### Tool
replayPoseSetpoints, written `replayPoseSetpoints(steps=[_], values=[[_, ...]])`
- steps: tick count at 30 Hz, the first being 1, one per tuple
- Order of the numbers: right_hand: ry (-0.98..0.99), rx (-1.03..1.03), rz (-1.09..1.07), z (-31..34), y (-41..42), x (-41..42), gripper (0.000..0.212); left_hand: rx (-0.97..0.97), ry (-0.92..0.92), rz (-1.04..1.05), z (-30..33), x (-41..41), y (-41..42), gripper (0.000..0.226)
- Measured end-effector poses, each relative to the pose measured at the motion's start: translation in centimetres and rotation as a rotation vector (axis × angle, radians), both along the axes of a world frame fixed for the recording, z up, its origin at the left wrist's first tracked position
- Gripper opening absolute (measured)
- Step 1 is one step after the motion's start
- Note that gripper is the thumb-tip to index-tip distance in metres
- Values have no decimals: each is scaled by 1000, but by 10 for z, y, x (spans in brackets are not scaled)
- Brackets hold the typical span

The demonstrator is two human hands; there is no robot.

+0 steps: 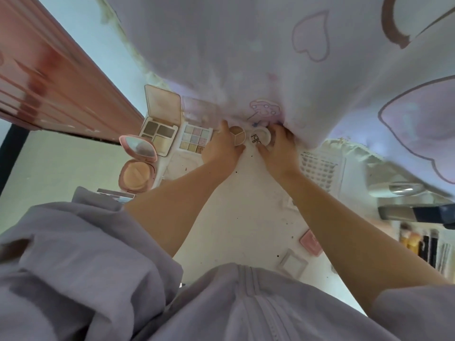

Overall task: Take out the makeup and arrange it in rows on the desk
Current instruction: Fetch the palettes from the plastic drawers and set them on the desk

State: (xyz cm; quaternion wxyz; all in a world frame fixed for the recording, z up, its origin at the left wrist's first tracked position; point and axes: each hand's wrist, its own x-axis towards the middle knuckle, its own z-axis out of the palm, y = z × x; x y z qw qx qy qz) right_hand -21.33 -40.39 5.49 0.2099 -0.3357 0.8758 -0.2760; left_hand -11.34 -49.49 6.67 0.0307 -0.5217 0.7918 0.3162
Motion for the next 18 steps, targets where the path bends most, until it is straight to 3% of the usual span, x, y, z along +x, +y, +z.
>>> replayPoseSetpoints(steps=[4,7,11,15,18], values=[[-75,-7,-88,28,42,-19,22,-34,152,-23,14,8,20,50],[-44,64,-221,39,89,-38,30,46,181,-218,17,-1,59,36],[-229,174,-422,37,123,-47,48,268,61,-415,11,-27,113,47],[-551,104,-582,31,126,-49,50,382,38,-313,16,-44,130,52],[-703,1,-582,38,122,-47,21,364,-24,-210,22,-47,126,73]])
